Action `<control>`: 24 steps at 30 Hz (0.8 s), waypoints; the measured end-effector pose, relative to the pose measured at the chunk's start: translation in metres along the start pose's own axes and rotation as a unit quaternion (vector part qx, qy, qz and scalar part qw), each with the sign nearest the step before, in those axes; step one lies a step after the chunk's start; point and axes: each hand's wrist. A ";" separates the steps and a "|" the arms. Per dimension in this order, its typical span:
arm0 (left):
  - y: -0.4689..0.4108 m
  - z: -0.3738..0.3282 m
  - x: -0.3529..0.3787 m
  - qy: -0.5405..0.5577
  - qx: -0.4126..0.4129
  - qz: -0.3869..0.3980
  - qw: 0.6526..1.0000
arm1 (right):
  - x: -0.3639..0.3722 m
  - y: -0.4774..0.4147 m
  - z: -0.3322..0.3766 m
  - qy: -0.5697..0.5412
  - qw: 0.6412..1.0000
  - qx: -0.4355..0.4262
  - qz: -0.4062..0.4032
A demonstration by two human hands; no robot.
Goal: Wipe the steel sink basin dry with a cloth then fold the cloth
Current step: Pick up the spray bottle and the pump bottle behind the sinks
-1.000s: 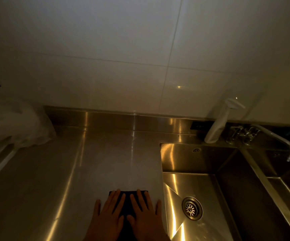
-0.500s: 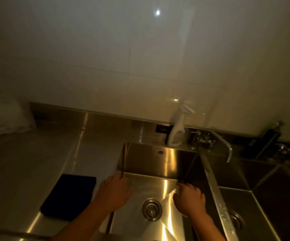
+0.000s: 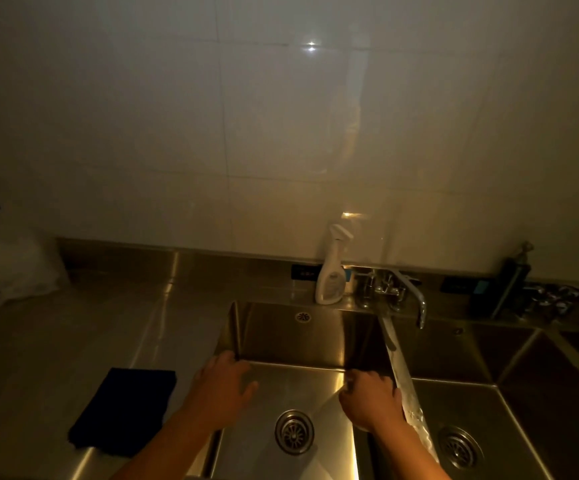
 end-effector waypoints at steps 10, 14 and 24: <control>-0.046 -0.065 0.021 -0.028 0.048 -0.022 0.998 | -0.041 -0.015 -0.060 0.019 0.998 0.048 -0.029; -0.063 -0.122 0.040 -0.008 0.040 -0.027 0.999 | -0.066 -0.039 -0.127 0.015 0.999 0.040 -0.024; -0.110 -0.237 0.070 0.032 -0.033 -0.032 0.998 | -0.159 -0.106 -0.301 -0.003 1.000 0.021 -0.007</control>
Point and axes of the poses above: each hand's wrist, its own y-axis away from the middle knuckle, its own x-axis out of the palm, z = x × y, and after that the axes turned 13 degrees about -x, right-handed
